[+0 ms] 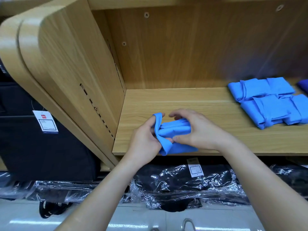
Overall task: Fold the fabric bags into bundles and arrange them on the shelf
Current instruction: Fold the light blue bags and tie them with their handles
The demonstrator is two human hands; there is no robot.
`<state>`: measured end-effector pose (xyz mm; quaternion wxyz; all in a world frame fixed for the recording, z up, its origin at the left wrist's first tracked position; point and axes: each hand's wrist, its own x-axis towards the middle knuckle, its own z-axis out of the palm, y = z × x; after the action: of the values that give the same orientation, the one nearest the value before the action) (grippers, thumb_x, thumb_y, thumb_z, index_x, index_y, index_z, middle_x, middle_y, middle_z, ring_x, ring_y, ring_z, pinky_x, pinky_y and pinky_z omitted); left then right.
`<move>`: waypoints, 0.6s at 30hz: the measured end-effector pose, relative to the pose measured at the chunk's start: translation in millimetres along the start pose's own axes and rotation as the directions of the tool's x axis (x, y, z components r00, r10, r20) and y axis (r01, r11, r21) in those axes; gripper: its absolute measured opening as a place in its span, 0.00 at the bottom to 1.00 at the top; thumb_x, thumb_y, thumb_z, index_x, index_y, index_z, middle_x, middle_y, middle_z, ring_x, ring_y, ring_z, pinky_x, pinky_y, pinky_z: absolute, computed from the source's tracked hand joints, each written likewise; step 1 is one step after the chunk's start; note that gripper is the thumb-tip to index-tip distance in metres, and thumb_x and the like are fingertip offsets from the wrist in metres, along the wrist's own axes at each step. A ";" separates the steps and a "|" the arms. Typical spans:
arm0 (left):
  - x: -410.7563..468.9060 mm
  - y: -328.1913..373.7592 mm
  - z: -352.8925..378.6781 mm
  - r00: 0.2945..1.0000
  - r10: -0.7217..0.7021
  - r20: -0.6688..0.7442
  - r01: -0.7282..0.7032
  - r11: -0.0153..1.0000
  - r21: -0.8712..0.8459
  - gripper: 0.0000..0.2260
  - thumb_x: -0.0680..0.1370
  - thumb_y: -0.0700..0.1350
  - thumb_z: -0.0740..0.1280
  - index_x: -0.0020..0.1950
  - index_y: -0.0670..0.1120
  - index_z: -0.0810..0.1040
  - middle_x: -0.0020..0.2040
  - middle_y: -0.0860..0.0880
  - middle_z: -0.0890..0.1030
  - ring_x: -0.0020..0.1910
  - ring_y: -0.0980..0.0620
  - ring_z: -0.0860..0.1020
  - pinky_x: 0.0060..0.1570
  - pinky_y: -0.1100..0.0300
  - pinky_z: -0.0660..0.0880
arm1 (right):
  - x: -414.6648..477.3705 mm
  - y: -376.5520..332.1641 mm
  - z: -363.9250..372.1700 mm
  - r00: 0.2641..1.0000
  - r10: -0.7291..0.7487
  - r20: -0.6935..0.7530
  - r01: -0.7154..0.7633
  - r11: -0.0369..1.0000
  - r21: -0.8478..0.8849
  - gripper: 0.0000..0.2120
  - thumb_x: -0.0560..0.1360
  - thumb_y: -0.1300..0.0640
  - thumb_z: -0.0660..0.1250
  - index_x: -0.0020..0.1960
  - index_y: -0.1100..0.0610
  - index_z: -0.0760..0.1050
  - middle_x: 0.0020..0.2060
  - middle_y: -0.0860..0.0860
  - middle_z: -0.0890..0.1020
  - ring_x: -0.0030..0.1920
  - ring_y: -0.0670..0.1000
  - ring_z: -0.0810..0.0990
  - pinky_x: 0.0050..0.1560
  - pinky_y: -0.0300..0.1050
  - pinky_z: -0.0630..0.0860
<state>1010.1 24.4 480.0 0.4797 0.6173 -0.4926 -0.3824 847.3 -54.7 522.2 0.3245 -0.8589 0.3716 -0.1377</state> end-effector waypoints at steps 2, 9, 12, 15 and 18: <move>-2.8 1.2 0.2 1.000 0.011 0.014 -0.013 0.995 0.103 0.26 0.66 0.43 0.78 0.56 0.67 0.73 0.46 0.57 0.85 0.46 0.55 0.83 0.51 0.49 0.80 | 1.5 2.3 -4.4 0.995 0.047 0.092 -0.037 0.993 -0.115 0.19 0.69 0.49 0.76 0.58 0.50 0.79 0.48 0.45 0.82 0.48 0.47 0.78 0.53 0.45 0.74; 1.0 10.4 -28.1 0.990 -0.138 -0.002 0.133 0.945 0.298 0.12 0.81 0.52 0.59 0.46 0.47 0.78 0.39 0.53 0.82 0.42 0.52 0.82 0.47 0.56 0.77 | 1.0 31.2 -16.7 0.992 0.128 0.002 -0.128 0.992 0.020 0.04 0.71 0.58 0.74 0.44 0.55 0.80 0.36 0.51 0.81 0.38 0.49 0.75 0.41 0.45 0.71; -1.2 7.9 -33.6 0.992 -0.127 0.017 0.092 0.795 0.600 0.18 0.83 0.53 0.53 0.43 0.45 0.76 0.42 0.48 0.81 0.48 0.43 0.78 0.45 0.54 0.72 | 2.4 38.7 -17.3 0.987 0.149 0.052 -0.151 0.987 0.046 0.03 0.71 0.59 0.74 0.43 0.54 0.80 0.34 0.47 0.80 0.36 0.47 0.74 0.39 0.44 0.70; 2.1 8.7 -37.8 0.996 -0.034 0.080 -0.050 0.534 0.844 0.09 0.82 0.49 0.54 0.53 0.48 0.73 0.47 0.46 0.81 0.48 0.40 0.78 0.43 0.52 0.72 | 7.2 45.6 -19.3 0.978 0.184 0.095 -0.192 0.977 0.088 0.02 0.72 0.59 0.73 0.44 0.55 0.81 0.34 0.46 0.79 0.36 0.45 0.74 0.38 0.43 0.69; 0.0 14.4 -35.9 0.989 0.029 0.145 -0.148 0.123 0.981 0.08 0.79 0.42 0.60 0.57 0.50 0.70 0.42 0.49 0.75 0.45 0.43 0.76 0.35 0.54 0.68 | 11.1 49.6 -22.1 0.964 0.223 0.144 -0.240 0.964 0.114 0.02 0.72 0.59 0.73 0.44 0.55 0.82 0.35 0.48 0.81 0.37 0.46 0.75 0.39 0.43 0.69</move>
<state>1040.5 31.3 502.9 -0.0479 0.7318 -0.6787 0.0395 817.1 -98.2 506.0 0.4171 -0.7937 0.4377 -0.0666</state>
